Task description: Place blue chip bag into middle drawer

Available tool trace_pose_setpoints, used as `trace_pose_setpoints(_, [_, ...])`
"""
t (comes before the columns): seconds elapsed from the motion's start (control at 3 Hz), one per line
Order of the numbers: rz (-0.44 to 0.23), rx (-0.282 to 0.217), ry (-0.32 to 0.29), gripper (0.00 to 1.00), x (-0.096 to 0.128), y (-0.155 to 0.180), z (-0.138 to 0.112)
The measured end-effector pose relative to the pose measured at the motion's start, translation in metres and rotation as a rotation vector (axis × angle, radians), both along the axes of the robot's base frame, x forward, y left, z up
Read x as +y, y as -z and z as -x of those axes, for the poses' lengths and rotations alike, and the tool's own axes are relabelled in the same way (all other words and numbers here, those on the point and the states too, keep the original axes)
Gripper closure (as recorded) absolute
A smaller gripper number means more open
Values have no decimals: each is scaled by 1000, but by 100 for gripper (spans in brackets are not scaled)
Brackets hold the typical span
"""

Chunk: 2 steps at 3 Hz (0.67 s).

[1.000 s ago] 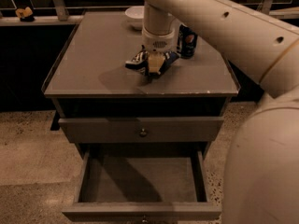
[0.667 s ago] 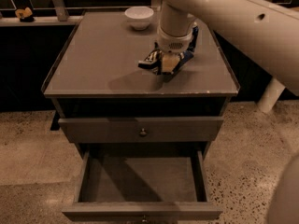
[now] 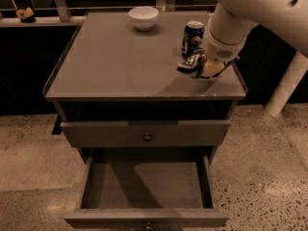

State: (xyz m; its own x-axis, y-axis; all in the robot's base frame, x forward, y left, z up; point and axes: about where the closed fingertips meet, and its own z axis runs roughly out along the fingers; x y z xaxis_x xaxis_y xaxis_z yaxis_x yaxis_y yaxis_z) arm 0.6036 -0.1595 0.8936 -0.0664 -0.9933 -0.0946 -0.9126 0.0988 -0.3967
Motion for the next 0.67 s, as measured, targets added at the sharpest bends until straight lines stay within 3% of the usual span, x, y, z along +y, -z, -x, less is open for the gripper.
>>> trace_pose_setpoints(0.33, [1,-31,75,100,-59,-4,17])
trace_pose_setpoints(0.67, [1,-31,75,100,-59,-4,17])
